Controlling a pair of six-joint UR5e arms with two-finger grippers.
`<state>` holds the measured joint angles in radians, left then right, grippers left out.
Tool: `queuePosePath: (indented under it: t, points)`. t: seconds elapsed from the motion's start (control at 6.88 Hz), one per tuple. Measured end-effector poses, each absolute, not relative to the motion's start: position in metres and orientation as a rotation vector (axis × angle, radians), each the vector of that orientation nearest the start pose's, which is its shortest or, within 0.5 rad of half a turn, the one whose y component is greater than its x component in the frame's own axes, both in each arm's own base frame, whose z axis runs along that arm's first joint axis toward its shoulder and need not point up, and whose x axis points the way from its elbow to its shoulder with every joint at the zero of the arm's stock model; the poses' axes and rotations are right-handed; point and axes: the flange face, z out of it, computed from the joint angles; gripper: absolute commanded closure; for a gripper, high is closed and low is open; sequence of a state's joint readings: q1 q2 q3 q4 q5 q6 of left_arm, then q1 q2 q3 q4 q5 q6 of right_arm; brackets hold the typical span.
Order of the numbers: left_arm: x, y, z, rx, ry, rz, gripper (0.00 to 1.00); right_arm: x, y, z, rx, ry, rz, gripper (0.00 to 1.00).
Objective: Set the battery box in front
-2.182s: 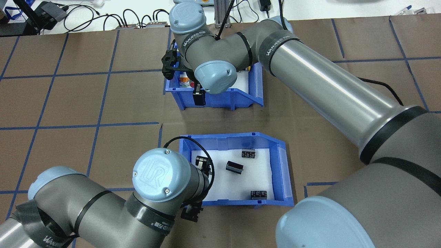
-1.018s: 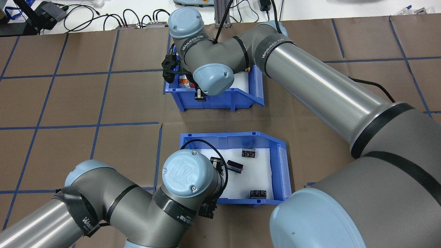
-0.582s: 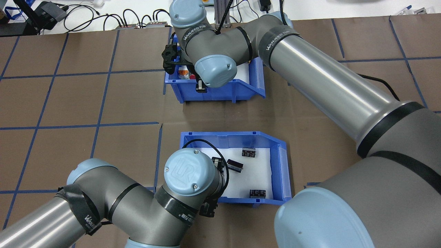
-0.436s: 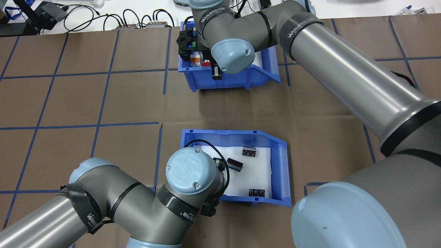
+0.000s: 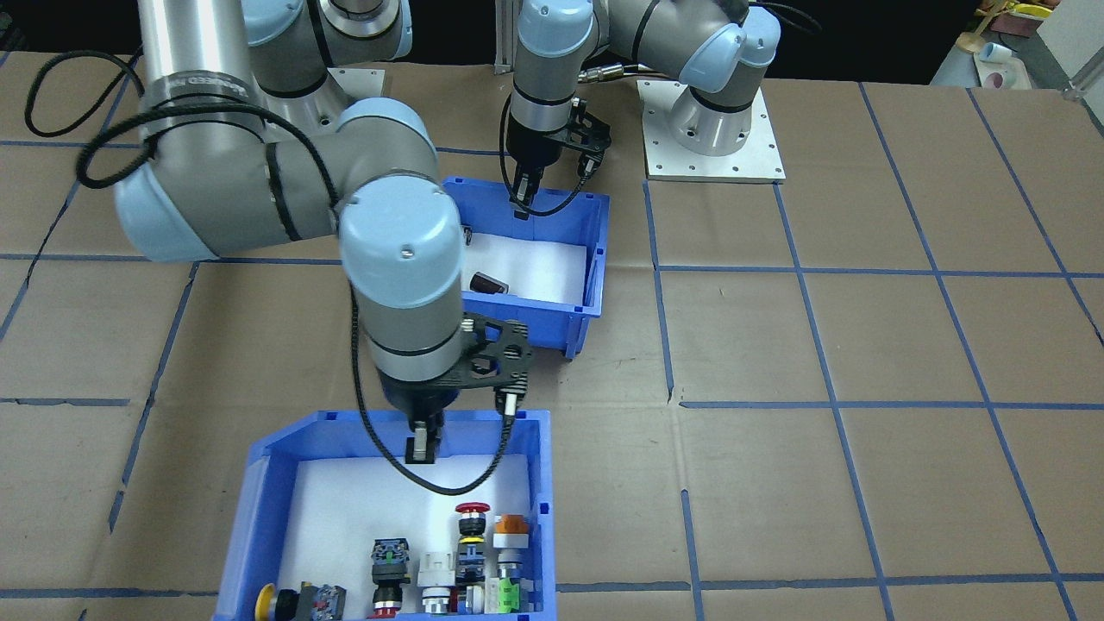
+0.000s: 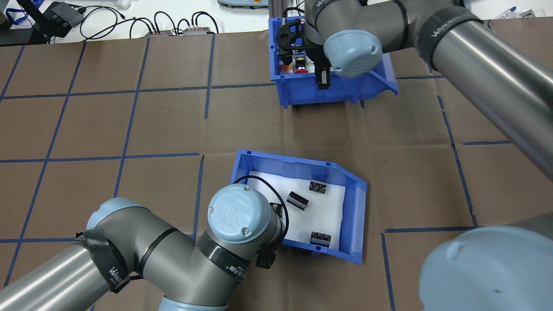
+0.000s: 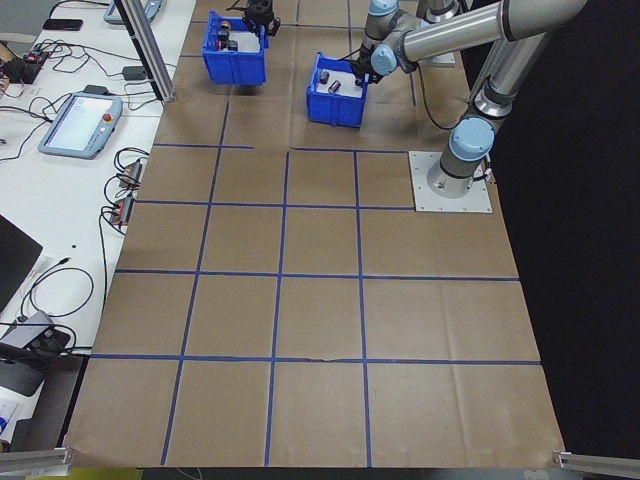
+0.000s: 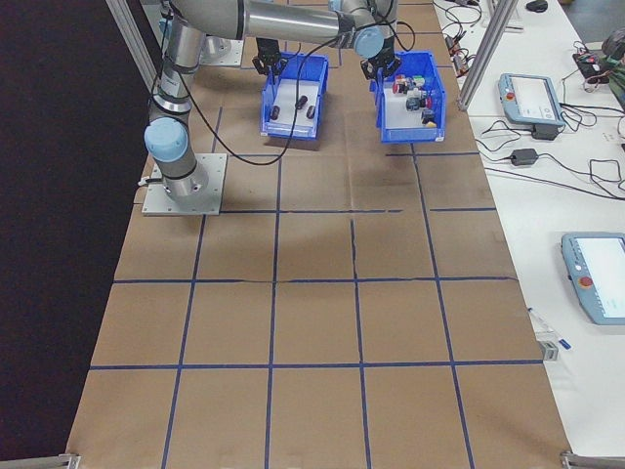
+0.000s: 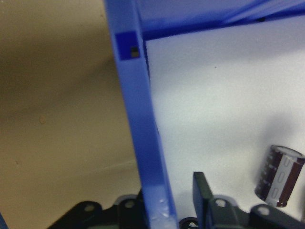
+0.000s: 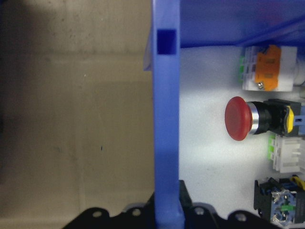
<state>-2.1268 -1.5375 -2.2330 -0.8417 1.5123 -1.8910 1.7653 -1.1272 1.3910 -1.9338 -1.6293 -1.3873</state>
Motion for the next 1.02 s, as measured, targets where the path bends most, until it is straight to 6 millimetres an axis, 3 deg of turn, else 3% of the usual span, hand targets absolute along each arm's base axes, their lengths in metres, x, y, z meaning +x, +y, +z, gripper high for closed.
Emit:
queuePosePath:
  t: [0.29, 0.58, 0.87, 1.02]
  points:
    - [-0.33, -0.295, 0.303, -2.044, 2.549, 0.0, 1.0, 0.174, -0.631, 0.371, -2.326, 2.277, -0.068, 0.95]
    - [-0.288, -0.343, 0.332, -2.139, 2.468, -0.012, 1.0, 0.111, -0.636, 0.382, -2.317, 2.304, -0.067, 0.95]
    - [-0.238, -0.396, 0.344, -2.217, 2.422, -0.029, 1.0, 0.072, -0.635, 0.389, -2.308, 2.308, -0.044, 0.95]
    - [-0.228, -0.422, 0.35, -2.233, 2.43, -0.028, 1.0, 0.054, -0.63, 0.395, -2.311, 2.287, -0.019, 0.95]
